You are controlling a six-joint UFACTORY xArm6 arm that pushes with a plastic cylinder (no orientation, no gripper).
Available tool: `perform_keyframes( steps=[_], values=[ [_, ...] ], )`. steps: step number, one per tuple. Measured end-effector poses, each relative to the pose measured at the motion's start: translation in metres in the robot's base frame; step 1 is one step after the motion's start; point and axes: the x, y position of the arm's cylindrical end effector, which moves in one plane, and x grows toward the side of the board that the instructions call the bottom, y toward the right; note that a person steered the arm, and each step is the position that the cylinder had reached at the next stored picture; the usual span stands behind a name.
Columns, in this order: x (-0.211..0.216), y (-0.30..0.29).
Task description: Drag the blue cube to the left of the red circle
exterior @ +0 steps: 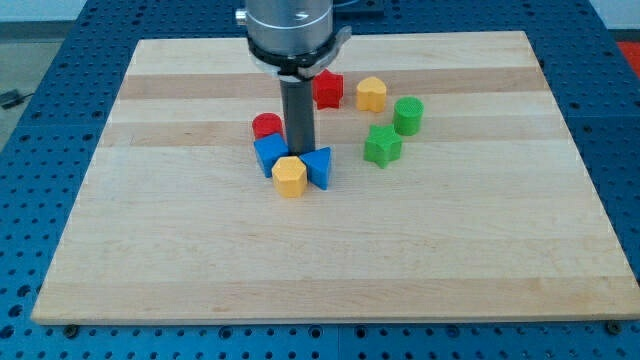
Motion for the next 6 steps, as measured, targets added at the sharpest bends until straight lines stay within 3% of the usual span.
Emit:
perform_keyframes(
  steps=[3, 4, 6],
  values=[
    [0.012, -0.058],
    [0.056, -0.064],
    [0.034, -0.100]
  ],
)
